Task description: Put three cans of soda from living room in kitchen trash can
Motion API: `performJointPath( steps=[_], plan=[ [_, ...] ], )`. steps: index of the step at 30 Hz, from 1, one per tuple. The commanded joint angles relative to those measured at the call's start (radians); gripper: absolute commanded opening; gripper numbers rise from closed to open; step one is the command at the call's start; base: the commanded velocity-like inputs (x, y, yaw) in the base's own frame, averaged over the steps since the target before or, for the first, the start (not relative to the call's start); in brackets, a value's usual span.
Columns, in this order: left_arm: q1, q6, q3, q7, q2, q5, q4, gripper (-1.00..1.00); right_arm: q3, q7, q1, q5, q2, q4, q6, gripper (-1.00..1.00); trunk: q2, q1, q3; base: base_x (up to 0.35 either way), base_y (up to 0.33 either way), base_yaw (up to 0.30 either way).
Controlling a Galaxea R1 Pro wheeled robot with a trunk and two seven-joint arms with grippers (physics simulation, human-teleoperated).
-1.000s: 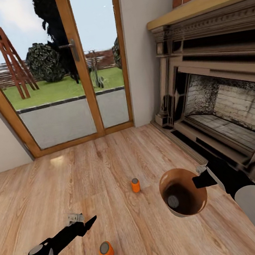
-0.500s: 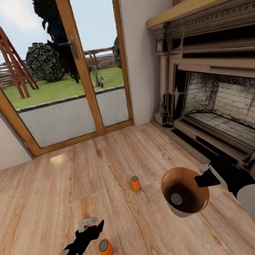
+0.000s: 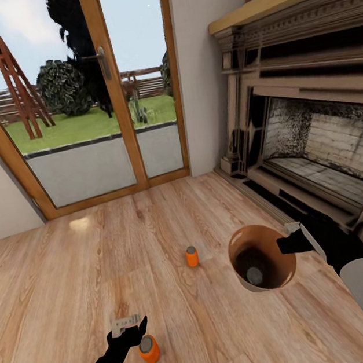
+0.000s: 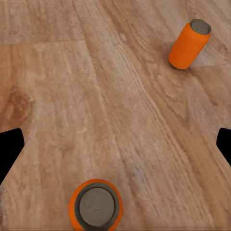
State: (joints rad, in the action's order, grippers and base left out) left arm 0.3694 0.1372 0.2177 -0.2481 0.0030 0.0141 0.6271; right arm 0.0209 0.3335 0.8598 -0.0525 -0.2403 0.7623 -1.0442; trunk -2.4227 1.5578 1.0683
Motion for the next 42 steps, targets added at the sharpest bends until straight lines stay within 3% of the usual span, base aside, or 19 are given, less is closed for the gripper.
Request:
performJointPath(
  steps=[1,11,23,31,36,42],
  plan=[
    [0.000,0.002,0.000,0.001,0.000,0.000,-0.002,1.00,0.000,0.004,0.000,0.022,0.001,0.007,-0.003,-1.00,-0.007,0.004,0.003,0.000,0.000,0.000],
    [-0.004,0.010,-0.002,0.002,0.002,0.000,-0.009,1.00,-0.001,0.001,0.000,0.016,0.002,0.039,-0.003,-1.00,-0.077,0.042,0.035,0.000,0.000,0.000],
    [-0.006,0.010,-0.003,0.001,0.002,0.000,-0.009,1.00,-0.003,0.001,0.035,0.021,-0.004,0.047,-0.003,-1.00,-0.080,0.048,0.082,0.000,0.000,0.000],
    [-0.006,0.010,-0.003,0.001,0.003,0.001,-0.009,1.00,-0.003,0.002,0.035,0.021,0.007,0.048,-0.003,-1.00,-0.082,0.051,0.117,0.000,0.000,0.000],
    [-0.006,0.010,-0.006,0.001,0.001,0.002,-0.009,1.00,-0.003,0.001,0.040,0.020,0.009,0.049,-0.003,-1.00,-0.082,0.051,0.124,0.000,0.000,0.000],
    [-0.006,0.011,-0.009,0.000,0.002,0.001,-0.009,1.00,-0.031,0.001,0.065,0.019,0.011,0.054,-0.003,-1.00,-0.082,0.051,0.132,0.000,0.000,0.000]
  ],
)
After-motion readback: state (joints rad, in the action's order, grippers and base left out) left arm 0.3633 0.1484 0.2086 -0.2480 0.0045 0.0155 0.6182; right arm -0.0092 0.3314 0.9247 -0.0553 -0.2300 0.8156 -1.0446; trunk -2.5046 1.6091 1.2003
